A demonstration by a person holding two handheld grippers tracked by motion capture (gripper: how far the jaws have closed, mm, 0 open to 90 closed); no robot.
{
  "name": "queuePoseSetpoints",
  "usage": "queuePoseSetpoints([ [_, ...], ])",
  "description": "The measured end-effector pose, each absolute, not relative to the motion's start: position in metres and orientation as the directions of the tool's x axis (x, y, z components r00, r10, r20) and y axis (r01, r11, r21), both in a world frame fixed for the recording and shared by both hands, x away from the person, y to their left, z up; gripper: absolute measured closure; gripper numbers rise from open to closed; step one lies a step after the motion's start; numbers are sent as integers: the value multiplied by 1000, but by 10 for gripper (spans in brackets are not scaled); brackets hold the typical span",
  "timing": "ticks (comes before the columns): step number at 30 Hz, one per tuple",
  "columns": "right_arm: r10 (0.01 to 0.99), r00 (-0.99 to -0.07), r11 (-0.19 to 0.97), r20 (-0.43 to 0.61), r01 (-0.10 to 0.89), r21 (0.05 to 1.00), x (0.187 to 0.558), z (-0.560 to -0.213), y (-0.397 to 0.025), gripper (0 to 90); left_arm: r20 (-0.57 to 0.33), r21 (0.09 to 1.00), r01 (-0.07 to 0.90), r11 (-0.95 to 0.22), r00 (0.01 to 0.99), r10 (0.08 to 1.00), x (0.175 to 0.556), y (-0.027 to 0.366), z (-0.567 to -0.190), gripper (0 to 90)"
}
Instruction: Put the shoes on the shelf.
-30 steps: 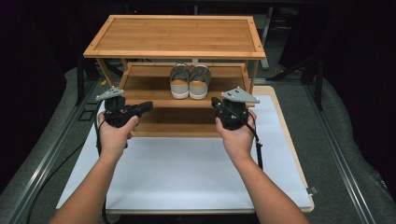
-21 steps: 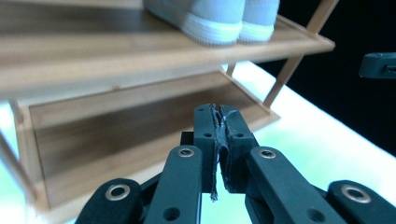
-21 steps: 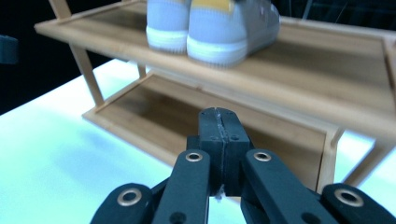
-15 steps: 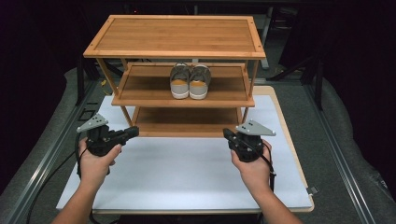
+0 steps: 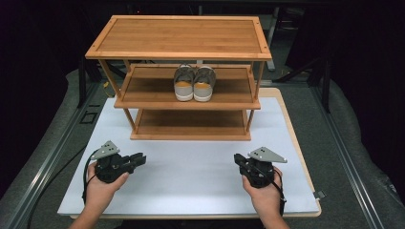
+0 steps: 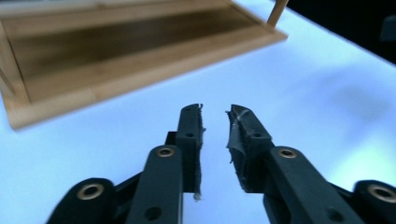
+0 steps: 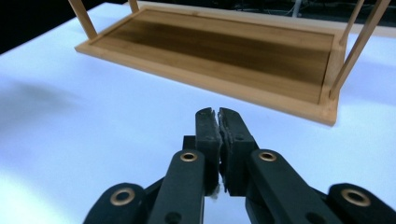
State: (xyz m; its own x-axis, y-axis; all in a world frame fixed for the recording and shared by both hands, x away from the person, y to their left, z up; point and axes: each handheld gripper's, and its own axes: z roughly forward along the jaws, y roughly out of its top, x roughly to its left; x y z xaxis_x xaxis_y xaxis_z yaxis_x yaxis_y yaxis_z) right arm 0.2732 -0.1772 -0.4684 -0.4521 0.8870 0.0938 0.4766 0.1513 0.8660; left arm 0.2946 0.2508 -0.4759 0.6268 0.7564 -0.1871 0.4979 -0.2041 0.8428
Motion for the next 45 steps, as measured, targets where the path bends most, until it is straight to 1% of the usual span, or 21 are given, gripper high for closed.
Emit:
queuePoseSetpoints([
  [1, 887, -452, 151, 94, 477, 866, 273, -468, -177, 863, -188, 837, 504, -211, 628, 755, 294, 250, -480, 725],
  [3, 888, -454, 175, 71, 477, 861, 271, -476, -176, 827, -194, 828, 516, -219, 629, 753, 293, 250, -488, 673],
  [6, 884, -461, 183, 71, 482, 857, 270, -482, -176, 793, -210, 819, 533, -211, 621, 756, 292, 250, -498, 634],
  [7, 884, -461, 184, 74, 490, 852, 270, -487, -176, 773, -211, 818, 536, -209, 619, 757, 292, 250, -500, 634],
  [8, 881, -468, 196, 72, 500, 844, 270, -494, -176, 735, -220, 810, 547, -209, 615, 757, 293, 249, -505, 605],
  [10, 875, -478, 207, 72, 506, 838, 269, -501, -175, 697, -223, 808, 550, -212, 618, 754, 293, 249, -507, 571],
  [11, 875, -478, 207, 72, 506, 838, 269, -501, -175, 697, -229, 804, 555, -213, 620, 751, 294, 249, -510, 571],
  [12, 873, -484, 226, 59, 509, 831, 269, -508, -176, 666, -231, 797, 561, -223, 624, 746, 295, 248, -516, 547],
  [13, 873, -484, 226, 59, 509, 831, 269, -508, -176, 666, -231, 797, 561, -223, 624, 746, 295, 248, -516, 536],
  [14, 872, -484, 219, 72, 519, 826, 270, -513, -176, 620, -217, 791, 562, -242, 626, 749, 295, 247, -521, 524],
  [17, 873, -483, 219, 72, 520, 826, 270, -516, -176, 601, -221, 785, 569, -244, 626, 748, 296, 247, -524, 510],
  [18, 873, -484, 228, 57, 509, 830, 271, -518, -176, 568, -221, 783, 573, -242, 620, 753, 297, 247, -528, 504],
  [19, 873, -484, 228, 57, 509, 830, 271, -518, -176, 568, -221, 783, 573, -242, 620, 753, 297, 247, -528, 499],
  [20, 870, -492, 255, 23, 491, 833, 272, -520, -176, 547, -226, 782, 576, -237, 617, 754, 298, 247, -531, 492],
  [29, 847, -531, 307, -11, 474, 825, 275, -533, -170, 502, -159, 769, 565, -298, 622, 767, 302, 243, -543, 459],
  [33, 836, -548, 325, -17, 470, 821, 275, -536, -165, 475, -126, 765, 557, -324, 622, 773, 302, 240, -547, 412],
  [34, 833, -553, 327, -16, 469, 821, 275, -537, -165, 470, -123, 762, 559, -326, 619, 775, 302, 239, -548, 410],
  [36, 820, -572, 341, -22, 458, 821, 275, -539, -161, 419, -122, 767, 553, -326, 624, 772, 302, 237, -548, 399],
  [38, 814, -580, 347, -26, 451, 822, 275, -539, -160, 408, -125, 767, 553, -326, 627, 769, 301, 236, -548, 399],
  [39, 823, -565, 363, -51, 455, 813, 274, -538, -159, 401, -119, 767, 549, -333, 631, 766, 301, 236, -547, 398],
  [45, 817, -575, 358, -38, 455, 816, 274, -539, -158, 387, -127, 771, 549, -324, 630, 766, 301, 236, -547, 395],
])
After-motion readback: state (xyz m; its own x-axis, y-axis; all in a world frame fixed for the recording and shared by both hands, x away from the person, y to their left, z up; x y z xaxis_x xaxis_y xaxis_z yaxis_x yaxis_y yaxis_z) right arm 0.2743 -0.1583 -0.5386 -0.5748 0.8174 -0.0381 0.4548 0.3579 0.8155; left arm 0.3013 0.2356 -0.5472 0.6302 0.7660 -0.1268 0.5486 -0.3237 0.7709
